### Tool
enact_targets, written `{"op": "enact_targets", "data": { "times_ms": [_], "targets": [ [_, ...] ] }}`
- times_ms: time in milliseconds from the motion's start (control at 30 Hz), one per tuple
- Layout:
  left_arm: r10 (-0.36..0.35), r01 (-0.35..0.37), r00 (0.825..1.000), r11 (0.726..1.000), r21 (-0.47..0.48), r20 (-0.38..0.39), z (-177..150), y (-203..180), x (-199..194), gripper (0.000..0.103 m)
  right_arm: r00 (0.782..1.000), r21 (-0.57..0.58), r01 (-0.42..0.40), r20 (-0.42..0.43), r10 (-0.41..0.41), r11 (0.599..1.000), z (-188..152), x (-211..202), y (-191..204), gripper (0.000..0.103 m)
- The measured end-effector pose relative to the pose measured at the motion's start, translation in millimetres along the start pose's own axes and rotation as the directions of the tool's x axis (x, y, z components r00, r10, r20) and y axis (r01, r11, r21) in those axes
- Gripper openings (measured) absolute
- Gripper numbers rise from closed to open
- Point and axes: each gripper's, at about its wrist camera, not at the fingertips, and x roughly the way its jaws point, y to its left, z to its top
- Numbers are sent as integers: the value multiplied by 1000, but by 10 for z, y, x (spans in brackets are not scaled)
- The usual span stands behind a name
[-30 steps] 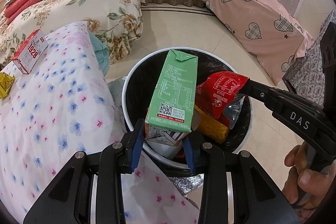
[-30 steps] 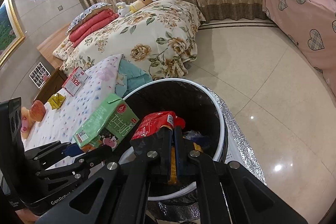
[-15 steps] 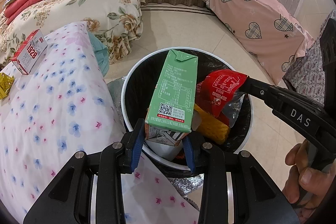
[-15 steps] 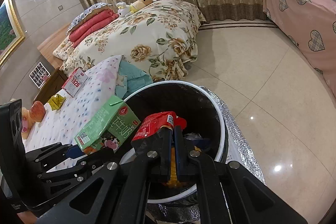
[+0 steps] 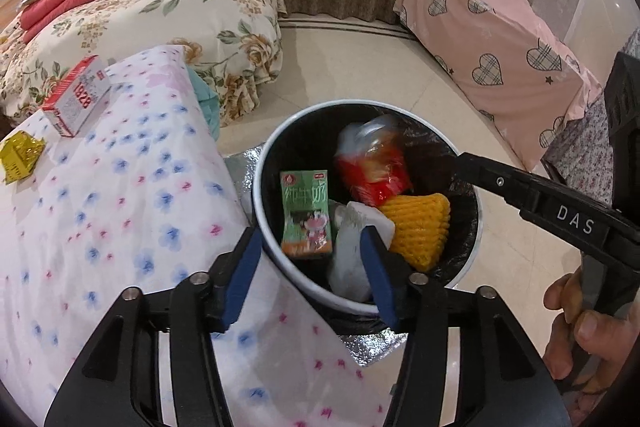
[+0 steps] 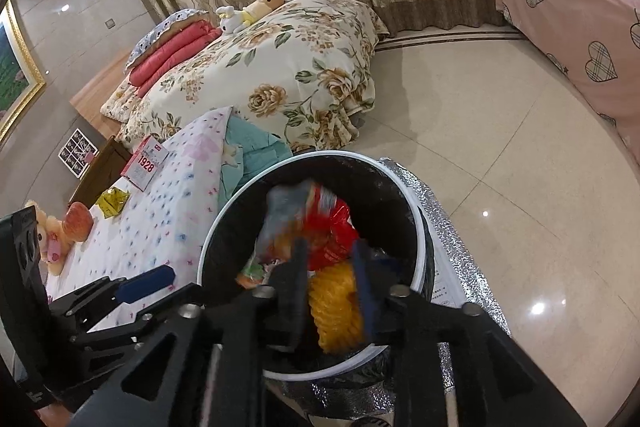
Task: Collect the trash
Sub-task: 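Carry carton and red bag over the bin and open both tools to drop them, then move both tools back over the bed toward the yellow wrapper and red box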
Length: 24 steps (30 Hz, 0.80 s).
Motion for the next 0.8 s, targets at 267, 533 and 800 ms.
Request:
{"op": "enact_targets", "data": {
  "times_ms": [267,533,800],
  "targets": [
    [32,-32,999,999,-29,28,-150,207,-213,67,1000,-13,-4,9,4,1000,-63,-107,113,45],
    [194,-176,975,972,-157,109,-377,623,-609,95,999,-26,-30,41,31,999,-106,-221,364,64],
    [263,-233,960,941,-243,96,-637,1079,-813,96,995,-70,-92,25,94,993,-156,-164,777,73]
  ]
}}
